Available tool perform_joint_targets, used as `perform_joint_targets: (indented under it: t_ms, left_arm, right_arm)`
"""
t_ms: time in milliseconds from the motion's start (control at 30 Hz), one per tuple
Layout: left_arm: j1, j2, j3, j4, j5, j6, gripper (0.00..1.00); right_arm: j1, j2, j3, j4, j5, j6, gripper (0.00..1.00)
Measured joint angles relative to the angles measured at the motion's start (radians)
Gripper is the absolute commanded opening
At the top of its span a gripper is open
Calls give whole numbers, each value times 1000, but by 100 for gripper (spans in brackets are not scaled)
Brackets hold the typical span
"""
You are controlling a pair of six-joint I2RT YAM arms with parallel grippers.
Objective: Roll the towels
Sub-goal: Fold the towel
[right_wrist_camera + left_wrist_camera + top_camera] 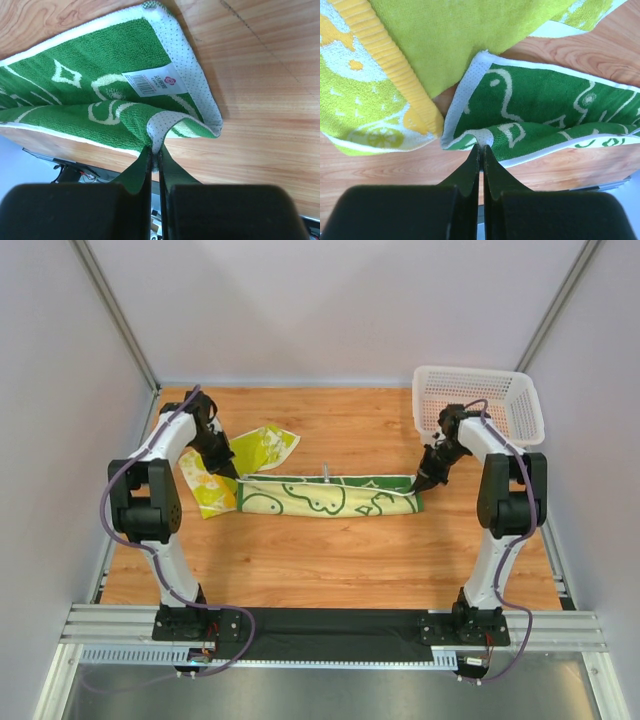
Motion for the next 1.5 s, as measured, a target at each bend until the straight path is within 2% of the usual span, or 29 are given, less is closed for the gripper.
perform_joint_targets:
  t_ms: [467,600,700,733,800,833,900,933,1000,1033,1100,1200,1333,1367,1500]
  left_arm:
    - [0,109,80,-7,0,1,0]
    - [0,138,105,-7,-1,3,0]
    - [0,158,117,-10,-1,3,0]
    - [0,164,121,-10,-1,3,4]
    - [0,175,131,-16,-2,3,18]
    - [0,180,138,-15,-2,5,31]
    - [0,187,150,-14,-8,13,45]
    - [0,187,151,-14,-11,14,59]
    - [1,187,156,-13,-18,18,70]
    - [1,185,156,-9,-21,18,85]
    - [1,179,156,-4,-27,23,92]
    - [1,150,155,6,-43,25,93]
    - [-1,56,118,34,-58,34,89]
    - [-5,15,95,43,-66,41,87]
    - [-35,-105,10,64,-76,65,71]
  right_arm:
    - [0,64,108,-17,1,5,1]
    - [0,83,117,-17,3,13,9]
    - [-1,94,127,-17,16,26,23]
    - [-1,98,132,-16,21,31,35]
    - [-2,103,142,-16,32,44,46]
    - [-2,105,147,-16,38,51,52]
    - [-8,109,157,-16,48,60,59]
    - [-13,110,162,-15,56,65,60]
    - [-26,109,171,-16,80,69,62]
    - [-32,107,175,-14,91,71,62]
    - [-39,97,175,-12,119,72,67]
    - [-40,46,150,5,175,71,71]
    - [-24,-104,52,53,214,63,70]
    - [-17,-140,30,68,218,59,69]
    - [48,-232,-37,129,185,34,53]
